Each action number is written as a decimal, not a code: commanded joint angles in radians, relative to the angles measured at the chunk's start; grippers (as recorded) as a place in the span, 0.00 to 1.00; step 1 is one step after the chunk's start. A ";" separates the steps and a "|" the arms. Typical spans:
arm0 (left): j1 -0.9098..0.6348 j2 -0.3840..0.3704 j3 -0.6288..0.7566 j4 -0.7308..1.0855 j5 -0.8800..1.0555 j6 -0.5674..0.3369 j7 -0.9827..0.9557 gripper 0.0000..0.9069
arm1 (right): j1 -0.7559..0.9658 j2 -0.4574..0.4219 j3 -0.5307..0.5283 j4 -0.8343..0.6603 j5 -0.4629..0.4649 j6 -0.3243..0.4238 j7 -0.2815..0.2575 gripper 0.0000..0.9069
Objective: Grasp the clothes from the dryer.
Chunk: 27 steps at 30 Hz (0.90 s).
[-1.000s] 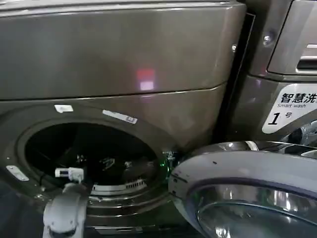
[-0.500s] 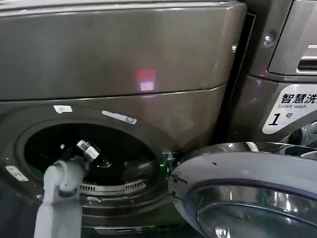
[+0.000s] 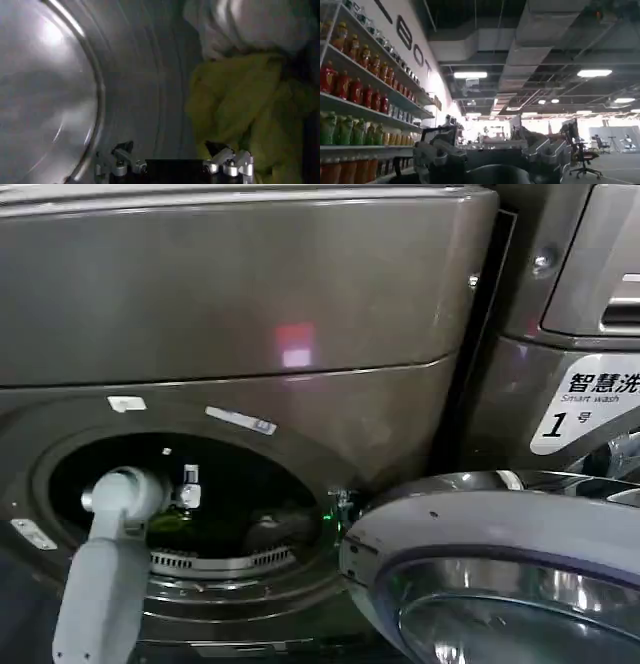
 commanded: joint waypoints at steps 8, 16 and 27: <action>-0.041 -0.012 0.057 0.152 -0.083 -0.005 0.014 1.00 | -0.003 0.002 -0.003 -0.010 -0.016 0.008 0.001 1.00; -0.060 -0.023 0.094 0.189 -0.098 0.005 0.014 1.00 | 0.003 0.005 -0.007 -0.005 -0.019 0.008 0.001 1.00; -0.057 -0.032 0.100 0.239 -0.109 0.019 0.014 1.00 | 0.000 0.006 -0.009 -0.006 -0.021 0.009 0.001 1.00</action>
